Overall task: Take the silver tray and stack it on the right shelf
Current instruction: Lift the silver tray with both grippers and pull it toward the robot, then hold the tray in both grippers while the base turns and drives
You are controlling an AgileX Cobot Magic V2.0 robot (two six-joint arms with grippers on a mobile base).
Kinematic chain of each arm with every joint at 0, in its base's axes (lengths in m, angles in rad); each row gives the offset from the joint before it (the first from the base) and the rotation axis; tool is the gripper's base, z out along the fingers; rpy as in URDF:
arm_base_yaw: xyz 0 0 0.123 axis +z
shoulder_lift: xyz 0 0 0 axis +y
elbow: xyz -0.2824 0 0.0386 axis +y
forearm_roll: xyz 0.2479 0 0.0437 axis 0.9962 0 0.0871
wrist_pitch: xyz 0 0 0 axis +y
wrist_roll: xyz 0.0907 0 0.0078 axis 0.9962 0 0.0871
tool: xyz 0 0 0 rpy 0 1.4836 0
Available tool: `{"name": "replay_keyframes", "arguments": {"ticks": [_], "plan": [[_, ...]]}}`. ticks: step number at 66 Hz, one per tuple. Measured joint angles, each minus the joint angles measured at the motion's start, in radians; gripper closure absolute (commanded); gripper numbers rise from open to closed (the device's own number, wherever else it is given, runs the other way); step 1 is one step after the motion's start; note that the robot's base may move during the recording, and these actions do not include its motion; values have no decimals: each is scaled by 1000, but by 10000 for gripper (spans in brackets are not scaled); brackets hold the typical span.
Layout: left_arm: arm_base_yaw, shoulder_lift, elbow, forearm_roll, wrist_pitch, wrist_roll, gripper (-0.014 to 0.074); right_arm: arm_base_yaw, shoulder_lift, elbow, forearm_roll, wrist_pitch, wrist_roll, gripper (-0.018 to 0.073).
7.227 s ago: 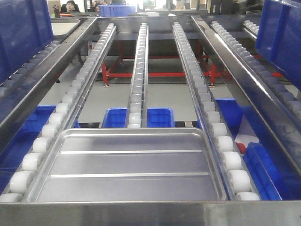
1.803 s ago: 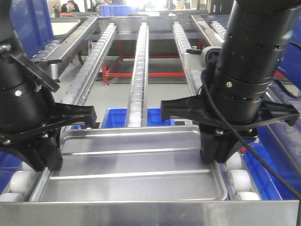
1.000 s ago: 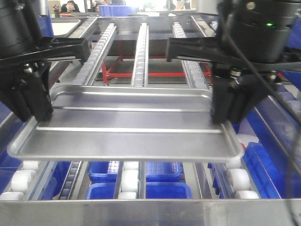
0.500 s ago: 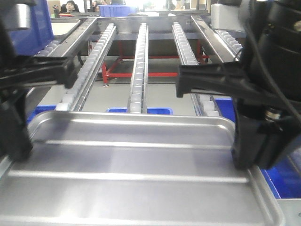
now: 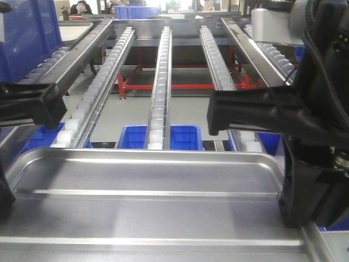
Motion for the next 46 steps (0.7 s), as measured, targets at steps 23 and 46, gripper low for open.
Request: {"name": "replay_keyframes", "arguments": {"ticks": [23, 46], "plan": [[0, 0, 0, 1, 0, -2, 687, 0, 0, 0, 0, -2, 0, 489], [0, 0, 0, 1, 0, -4, 687, 0, 0, 0, 0, -2, 1, 489]]}}
